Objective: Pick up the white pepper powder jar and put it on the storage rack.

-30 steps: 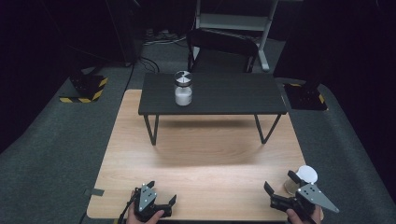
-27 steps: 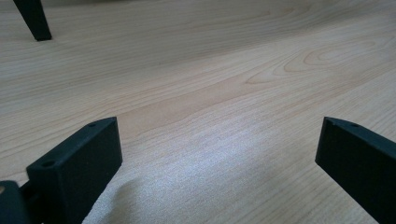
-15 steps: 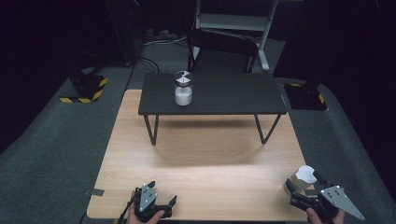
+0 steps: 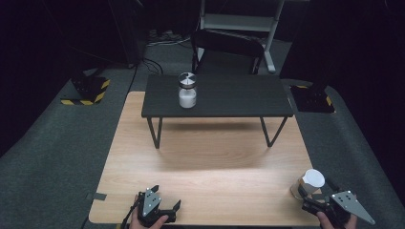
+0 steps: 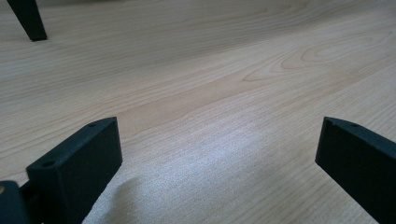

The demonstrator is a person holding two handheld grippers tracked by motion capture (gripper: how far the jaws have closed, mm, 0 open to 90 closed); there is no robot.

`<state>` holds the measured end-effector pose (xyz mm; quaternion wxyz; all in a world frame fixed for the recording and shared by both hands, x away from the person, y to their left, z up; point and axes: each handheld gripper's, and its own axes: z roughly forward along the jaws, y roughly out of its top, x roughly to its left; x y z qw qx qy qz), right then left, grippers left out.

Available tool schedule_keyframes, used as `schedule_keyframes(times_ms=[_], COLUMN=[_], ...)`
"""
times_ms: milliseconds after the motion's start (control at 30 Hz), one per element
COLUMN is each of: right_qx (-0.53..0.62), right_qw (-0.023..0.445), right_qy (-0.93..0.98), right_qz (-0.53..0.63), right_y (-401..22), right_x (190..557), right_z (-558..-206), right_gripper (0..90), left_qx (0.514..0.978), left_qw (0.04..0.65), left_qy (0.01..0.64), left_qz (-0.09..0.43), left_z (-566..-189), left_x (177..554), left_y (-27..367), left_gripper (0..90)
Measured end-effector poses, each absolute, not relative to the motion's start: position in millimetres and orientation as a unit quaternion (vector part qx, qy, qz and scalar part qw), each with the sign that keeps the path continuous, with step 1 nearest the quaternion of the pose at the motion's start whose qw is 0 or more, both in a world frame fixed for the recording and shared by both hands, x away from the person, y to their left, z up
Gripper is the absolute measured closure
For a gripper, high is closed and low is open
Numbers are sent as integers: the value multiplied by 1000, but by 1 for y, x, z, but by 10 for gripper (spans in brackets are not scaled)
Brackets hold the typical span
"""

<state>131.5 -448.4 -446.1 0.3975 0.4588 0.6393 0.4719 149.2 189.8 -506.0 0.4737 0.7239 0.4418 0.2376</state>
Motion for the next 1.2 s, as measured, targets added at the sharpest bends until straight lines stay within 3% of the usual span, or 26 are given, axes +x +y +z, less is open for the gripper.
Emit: schedule_keyframes(times_ms=[733,1200], right_qx=[478,491], right_qw=[363,368], right_qy=[647,633], right_qz=[470,472], right_y=[-459,-456], right_x=[146,149], right_z=[-471,-483], right_gripper=[12,147], left_qx=[724,725], left_qw=[473,473], left_qy=[441,441], left_qz=[237,237], left_z=[-506,-506], left_x=[149,149], left_y=[190,190], left_gripper=[10,10])
